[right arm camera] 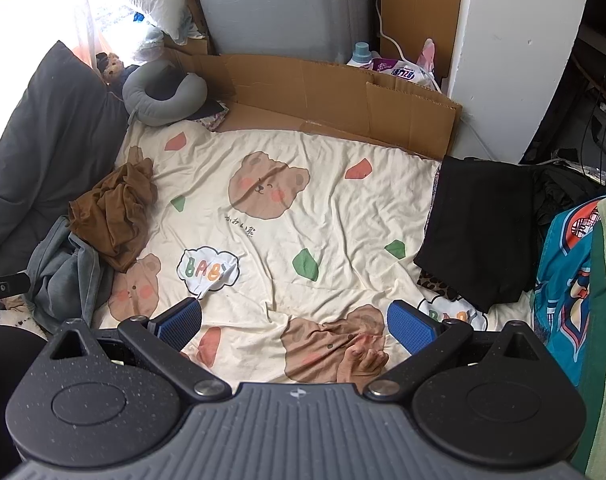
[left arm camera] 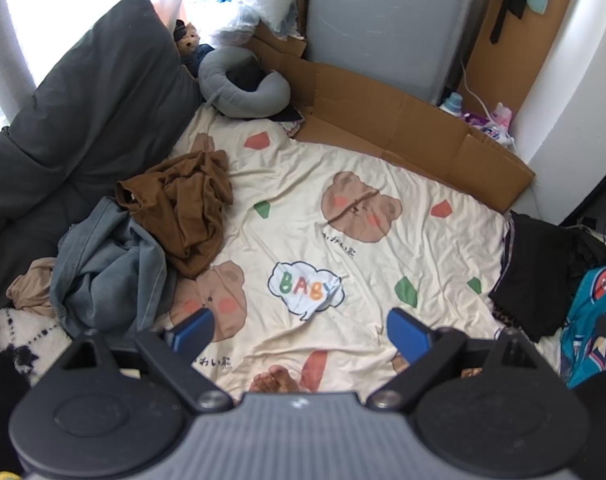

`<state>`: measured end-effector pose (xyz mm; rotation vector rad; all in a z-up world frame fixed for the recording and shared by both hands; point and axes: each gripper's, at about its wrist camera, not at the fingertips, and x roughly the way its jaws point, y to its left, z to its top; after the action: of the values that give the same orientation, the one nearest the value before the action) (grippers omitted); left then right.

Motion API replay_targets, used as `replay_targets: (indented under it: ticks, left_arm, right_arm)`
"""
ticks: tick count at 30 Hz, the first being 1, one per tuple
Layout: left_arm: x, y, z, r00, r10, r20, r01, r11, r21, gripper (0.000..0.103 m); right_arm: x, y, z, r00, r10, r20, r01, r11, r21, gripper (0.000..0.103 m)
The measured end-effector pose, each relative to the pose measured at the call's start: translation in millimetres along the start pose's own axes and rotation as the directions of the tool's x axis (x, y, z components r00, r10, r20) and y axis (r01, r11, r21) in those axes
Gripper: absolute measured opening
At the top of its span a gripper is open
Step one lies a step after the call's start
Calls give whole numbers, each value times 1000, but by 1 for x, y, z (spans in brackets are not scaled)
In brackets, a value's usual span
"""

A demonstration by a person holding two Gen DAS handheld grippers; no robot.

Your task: Fold clothes

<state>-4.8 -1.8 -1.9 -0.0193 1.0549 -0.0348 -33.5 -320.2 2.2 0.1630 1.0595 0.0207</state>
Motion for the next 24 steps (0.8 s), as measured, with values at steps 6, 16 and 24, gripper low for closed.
replay_targets:
  ticks: [6,16,24]
  left_arm:
    - [0,1,-1,1000,-4,2,4,1000,-7,94]
    - [0,5,1,1000,-8,1,8,1000,-3,94]
    - [2,4,0,1000,5,1,-5,1000,3,96]
  right_arm:
    - [1,-1,-2,1000,-1,1,1,1000,-3,102]
    - [1,2,-1,1000,-6,-1,6,1000,-14,102]
    - [3,6,-1,1000,-22,-2,21,999,-36,102]
